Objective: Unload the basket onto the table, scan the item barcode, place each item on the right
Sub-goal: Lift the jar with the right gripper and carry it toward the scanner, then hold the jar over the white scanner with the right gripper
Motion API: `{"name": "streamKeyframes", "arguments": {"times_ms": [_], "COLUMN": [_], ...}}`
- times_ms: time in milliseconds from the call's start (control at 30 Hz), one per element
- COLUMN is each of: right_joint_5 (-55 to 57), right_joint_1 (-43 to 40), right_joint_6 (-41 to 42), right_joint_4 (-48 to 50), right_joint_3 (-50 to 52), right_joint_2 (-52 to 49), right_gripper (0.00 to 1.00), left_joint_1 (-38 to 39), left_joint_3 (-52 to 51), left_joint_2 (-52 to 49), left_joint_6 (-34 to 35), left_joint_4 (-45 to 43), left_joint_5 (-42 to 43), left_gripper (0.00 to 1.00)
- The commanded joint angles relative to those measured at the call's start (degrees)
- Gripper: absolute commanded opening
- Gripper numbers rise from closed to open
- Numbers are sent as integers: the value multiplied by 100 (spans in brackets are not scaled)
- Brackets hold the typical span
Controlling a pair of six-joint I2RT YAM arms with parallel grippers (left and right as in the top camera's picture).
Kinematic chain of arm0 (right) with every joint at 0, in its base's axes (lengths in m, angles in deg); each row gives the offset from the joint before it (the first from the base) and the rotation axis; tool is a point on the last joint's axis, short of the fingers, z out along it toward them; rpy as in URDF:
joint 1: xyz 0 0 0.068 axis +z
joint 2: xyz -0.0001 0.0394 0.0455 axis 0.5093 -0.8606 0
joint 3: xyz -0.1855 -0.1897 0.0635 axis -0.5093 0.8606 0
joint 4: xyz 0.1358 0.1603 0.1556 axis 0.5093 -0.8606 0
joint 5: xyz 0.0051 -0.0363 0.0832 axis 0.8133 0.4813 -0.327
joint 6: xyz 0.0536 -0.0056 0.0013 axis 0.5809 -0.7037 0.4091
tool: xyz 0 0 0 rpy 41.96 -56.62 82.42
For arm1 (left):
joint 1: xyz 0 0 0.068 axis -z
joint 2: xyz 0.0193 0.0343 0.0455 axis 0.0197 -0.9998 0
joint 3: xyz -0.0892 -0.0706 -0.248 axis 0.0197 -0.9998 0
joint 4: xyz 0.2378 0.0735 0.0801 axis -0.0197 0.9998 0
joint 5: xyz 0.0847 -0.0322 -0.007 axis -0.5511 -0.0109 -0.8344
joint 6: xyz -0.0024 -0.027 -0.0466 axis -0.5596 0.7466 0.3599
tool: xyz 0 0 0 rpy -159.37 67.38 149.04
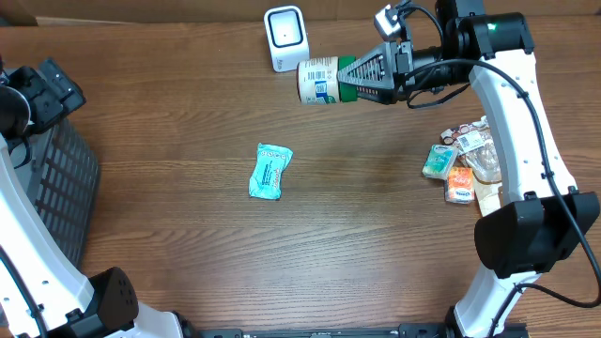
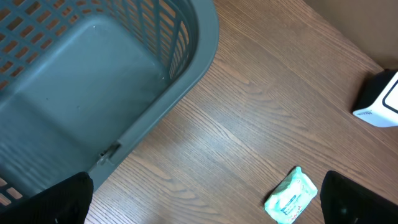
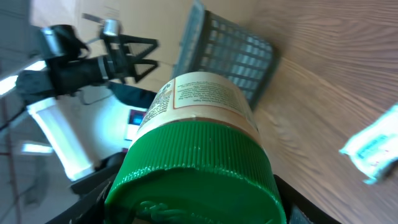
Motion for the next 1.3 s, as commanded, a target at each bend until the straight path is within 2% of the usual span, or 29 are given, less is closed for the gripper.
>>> {"name": "streamKeyframes", "arguments": {"times_ms": [0, 100, 300, 467, 667, 733, 767, 800, 867, 967, 1133, 1267], "right_joint_5": [-544, 151, 2549, 6207, 9567, 10386, 10533, 10568, 10612, 10609, 10607, 10561], "right_joint_1": [-7, 26, 588, 1596, 2420, 2603, 2653, 2658, 2658, 2616, 2494, 2406], "right_joint_6": [-66, -66, 157, 1744, 1775, 1165, 551, 299, -763, -1880, -3311, -4356], "right_joint_4": [13, 15, 153, 1058, 2505, 3329, 3856, 4068, 4916, 5998, 7643, 8518], "right_joint_3": [-216, -216, -216, -216, -214, -205, -203, -201, -199, -190, -190, -188], "right_joint_2": [251, 251, 251, 251, 105, -103, -280, -365, -702, -1150, -1917, -2420], "right_gripper": [50, 50, 50, 51, 49, 43, 41, 41, 43, 43, 49, 50], "left_joint_1": [7, 7, 7, 7, 7, 7, 7, 7, 7, 7, 7, 7], "left_joint_3": [68, 68, 68, 68, 68, 68, 68, 68, 68, 68, 68, 68], "left_joint_2": [85, 85, 85, 85, 85, 83, 85, 83, 85, 85, 85, 85], "left_joint_6": [-103, -103, -103, -103, -103, -103, -103, -103, -103, -105, -103, -103], "left_joint_4": [-7, -7, -7, -7, -7, -7, -7, -7, -7, -7, -7, -7], "left_joint_5": [-33, -33, -33, -33, -33, -33, -33, -33, -33, -33, -33, -33], "left_gripper": [100, 100, 100, 99, 100, 100, 99, 100, 100, 100, 100, 100]}}
